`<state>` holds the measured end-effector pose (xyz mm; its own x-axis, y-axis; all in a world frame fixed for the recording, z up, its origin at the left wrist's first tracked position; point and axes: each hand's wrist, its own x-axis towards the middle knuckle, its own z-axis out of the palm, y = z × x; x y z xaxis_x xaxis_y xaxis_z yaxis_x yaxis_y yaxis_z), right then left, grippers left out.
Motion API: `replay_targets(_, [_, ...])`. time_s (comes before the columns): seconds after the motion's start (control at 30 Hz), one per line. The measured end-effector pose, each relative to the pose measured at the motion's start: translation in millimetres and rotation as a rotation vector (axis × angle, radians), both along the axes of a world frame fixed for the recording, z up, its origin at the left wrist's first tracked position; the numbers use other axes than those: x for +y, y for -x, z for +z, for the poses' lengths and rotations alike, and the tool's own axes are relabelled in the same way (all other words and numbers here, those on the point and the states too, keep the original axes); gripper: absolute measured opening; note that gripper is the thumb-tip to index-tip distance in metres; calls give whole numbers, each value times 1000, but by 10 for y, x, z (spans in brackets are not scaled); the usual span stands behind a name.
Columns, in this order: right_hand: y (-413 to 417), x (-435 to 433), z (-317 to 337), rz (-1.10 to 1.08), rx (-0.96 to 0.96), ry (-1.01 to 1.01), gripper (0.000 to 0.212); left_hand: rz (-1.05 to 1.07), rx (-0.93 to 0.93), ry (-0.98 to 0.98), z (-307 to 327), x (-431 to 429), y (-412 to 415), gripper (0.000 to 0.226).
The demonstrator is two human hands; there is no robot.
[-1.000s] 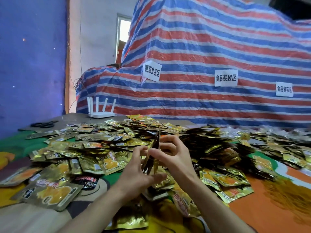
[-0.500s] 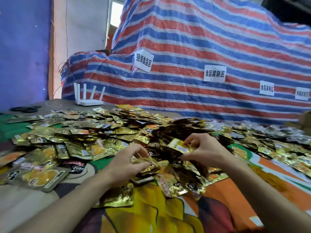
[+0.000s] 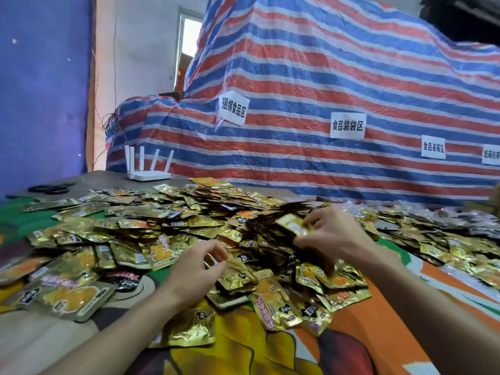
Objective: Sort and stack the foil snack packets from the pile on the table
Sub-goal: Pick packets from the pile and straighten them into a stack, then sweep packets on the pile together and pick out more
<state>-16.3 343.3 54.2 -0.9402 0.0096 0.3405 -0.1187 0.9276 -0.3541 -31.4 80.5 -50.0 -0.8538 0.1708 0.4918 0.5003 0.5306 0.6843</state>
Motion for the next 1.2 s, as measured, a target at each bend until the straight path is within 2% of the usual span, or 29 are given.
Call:
replay_targets(0.1, [325, -83, 375, -52, 172, 14, 37, 4, -19, -19, 23, 54, 35, 10])
replay_targets(0.2, [797, -143, 697, -205, 252, -65, 47, -14, -41, 67, 113, 118, 109, 7])
replay_targets(0.33, [1410, -230, 771, -271, 163, -112, 32, -31, -41, 212, 304, 125, 220, 5])
replay_targets(0.47, [1753, -256, 425, -278, -29, -190, 39, 11, -92, 281, 378, -75, 301, 2])
replay_targets(0.57, [1827, -234, 319, -279, -189, -236, 36, 79, -158, 326, 359, -367, 325, 4])
replay_targets(0.63, [1816, -214, 351, -268, -193, -224, 35, 134, -207, 372, 355, -602, 321, 3])
replay_targets(0.7, [1765, -231, 425, -242, -159, -190, 43, 191, -253, 412, 376, -846, 292, 5])
replay_targets(0.8, [1556, -429, 521, -176, 55, -133, 45, 318, -312, 512, 421, -1175, 240, 22])
replay_targets(0.87, [1382, -691, 523, -18, 187, -80, 36, 397, -351, 610, 434, -1342, 210, 42])
replay_targets(0.9, [1286, -838, 494, 70, 186, -57, 32, 424, -380, 662, 430, -1407, 198, 53])
replay_targets(0.93, [1189, -984, 438, 147, 129, -65, 33, 442, -418, 714, 418, -1462, 196, 64])
replay_targets(1.0, [961, -1252, 272, 254, -107, -198, 46, 441, -508, 787, 369, -1528, 187, 81])
replay_targets(1.1, [735, -1470, -35, 227, -505, -465, 61, 368, -584, 770, 308, -1538, 171, 95])
replay_targets(1.17, [669, -1506, -210, 179, -636, -572, 84, 345, -614, 801, 284, -1515, 184, 102])
replay_targets(1.2, [656, -1513, -286, 171, -643, -570, 86, 350, -638, 814, 266, -1492, 199, 104])
